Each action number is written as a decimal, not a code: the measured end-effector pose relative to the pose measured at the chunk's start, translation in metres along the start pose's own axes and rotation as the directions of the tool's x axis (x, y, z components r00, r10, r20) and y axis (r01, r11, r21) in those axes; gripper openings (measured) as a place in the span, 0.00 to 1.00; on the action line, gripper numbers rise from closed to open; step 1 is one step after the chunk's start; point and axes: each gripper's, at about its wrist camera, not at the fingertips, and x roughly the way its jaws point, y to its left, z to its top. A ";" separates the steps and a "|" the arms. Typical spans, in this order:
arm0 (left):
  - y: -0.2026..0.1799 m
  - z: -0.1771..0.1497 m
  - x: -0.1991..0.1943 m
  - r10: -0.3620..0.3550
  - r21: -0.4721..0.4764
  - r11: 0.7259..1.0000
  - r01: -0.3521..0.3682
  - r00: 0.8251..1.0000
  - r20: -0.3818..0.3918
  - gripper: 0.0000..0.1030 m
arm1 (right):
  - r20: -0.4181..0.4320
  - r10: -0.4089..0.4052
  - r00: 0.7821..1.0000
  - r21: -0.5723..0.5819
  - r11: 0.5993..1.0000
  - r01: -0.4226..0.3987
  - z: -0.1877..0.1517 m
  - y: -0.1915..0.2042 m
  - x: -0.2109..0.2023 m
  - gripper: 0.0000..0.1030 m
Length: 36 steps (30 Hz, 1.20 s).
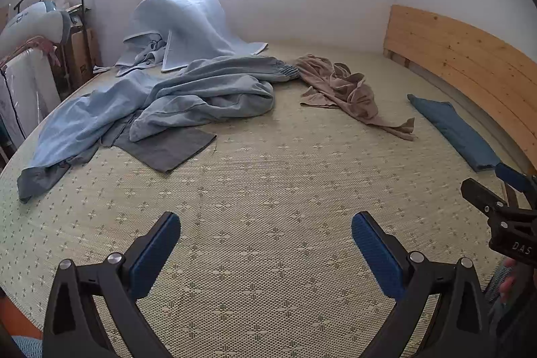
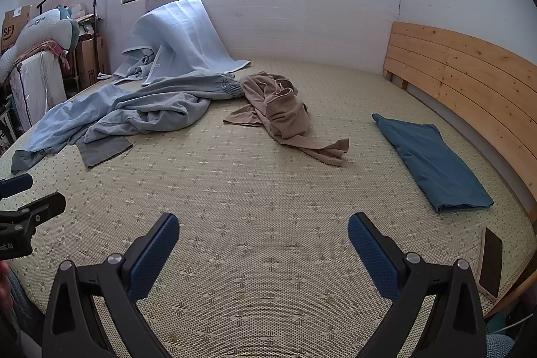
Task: Fold clothes
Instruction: 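Move both tools toward the pile of light blue clothes on the bed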
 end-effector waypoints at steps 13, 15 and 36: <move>0.000 0.002 -0.001 0.002 -0.005 1.000 -0.002 1.000 0.007 1.00 | 0.003 0.000 1.000 0.001 1.000 0.000 0.003 0.000 -0.002 1.00; -0.001 0.002 0.000 -0.002 -0.007 1.000 0.002 1.000 0.008 1.00 | 0.004 0.002 1.000 0.006 1.000 -0.002 0.004 -0.001 -0.001 1.00; -0.008 0.009 0.020 -0.128 -0.055 0.990 0.127 0.992 -0.011 1.00 | -0.027 0.020 0.999 0.058 0.998 -0.018 0.007 -0.006 0.017 1.00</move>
